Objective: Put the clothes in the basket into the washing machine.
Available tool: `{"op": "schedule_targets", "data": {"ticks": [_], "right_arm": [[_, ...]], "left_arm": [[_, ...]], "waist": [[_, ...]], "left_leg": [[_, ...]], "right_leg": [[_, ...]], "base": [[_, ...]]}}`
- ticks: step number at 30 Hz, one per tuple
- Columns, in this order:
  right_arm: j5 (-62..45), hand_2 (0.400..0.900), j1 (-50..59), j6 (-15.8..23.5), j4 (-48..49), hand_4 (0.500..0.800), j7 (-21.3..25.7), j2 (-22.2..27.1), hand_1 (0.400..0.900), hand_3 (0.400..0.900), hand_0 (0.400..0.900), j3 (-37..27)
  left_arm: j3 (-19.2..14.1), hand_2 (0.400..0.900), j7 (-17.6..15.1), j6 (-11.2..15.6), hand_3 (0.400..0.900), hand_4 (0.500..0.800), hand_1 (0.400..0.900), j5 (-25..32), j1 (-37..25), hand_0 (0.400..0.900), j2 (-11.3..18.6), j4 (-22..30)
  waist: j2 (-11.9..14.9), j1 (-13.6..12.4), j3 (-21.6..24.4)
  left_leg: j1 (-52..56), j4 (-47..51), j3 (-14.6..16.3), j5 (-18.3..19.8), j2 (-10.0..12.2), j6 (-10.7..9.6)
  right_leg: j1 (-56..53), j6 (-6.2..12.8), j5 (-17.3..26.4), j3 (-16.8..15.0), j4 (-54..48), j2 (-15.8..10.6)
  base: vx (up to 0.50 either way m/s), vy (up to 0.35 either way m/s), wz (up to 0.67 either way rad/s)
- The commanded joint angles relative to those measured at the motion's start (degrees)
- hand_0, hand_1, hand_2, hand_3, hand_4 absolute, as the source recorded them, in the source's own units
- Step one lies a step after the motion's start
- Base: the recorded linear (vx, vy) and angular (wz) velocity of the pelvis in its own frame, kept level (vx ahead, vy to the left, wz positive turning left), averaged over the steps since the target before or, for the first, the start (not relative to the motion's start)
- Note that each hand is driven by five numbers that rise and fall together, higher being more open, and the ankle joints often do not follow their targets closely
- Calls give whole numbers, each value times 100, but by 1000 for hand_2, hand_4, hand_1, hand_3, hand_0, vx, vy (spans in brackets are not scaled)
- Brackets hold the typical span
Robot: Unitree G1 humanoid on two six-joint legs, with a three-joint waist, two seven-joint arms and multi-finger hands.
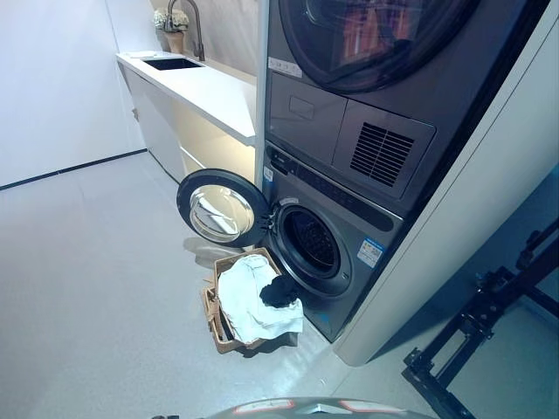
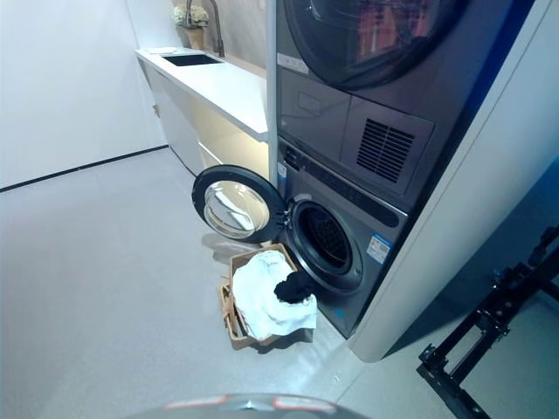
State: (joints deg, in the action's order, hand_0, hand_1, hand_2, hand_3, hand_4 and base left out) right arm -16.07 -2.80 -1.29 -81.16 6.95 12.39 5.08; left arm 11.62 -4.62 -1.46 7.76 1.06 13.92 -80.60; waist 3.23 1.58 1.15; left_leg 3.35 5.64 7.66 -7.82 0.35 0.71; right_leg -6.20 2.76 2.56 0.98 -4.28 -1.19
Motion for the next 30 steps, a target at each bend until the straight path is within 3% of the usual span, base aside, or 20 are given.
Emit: {"op": "schedule_targets", "data": {"ticks": [1, 30], "right_arm": [[95, 900, 397, 91, -100, 800, 47, 341, 900, 900, 900, 70], [188, 900, 420, 70, -73, 800, 23, 363, 900, 900, 900, 136]], "left_arm": [[63, 900, -38, 26, 900, 800, 900, -97, -367, 900, -224, -87], [205, 900, 12, 3, 900, 800, 900, -264, -413, 900, -217, -49]], "waist": [[-358, -68, -475], [-411, -35, -531]], "left_leg": [[378, -64, 14, 946, -162, -138], [394, -64, 24, 975, -139, -150]], "right_leg": [[-37, 196, -549, 54, 85, 208], [-1, 171, -587, 41, 116, 233]], "base": [[0, 0, 0], [0, 0, 0]]}}
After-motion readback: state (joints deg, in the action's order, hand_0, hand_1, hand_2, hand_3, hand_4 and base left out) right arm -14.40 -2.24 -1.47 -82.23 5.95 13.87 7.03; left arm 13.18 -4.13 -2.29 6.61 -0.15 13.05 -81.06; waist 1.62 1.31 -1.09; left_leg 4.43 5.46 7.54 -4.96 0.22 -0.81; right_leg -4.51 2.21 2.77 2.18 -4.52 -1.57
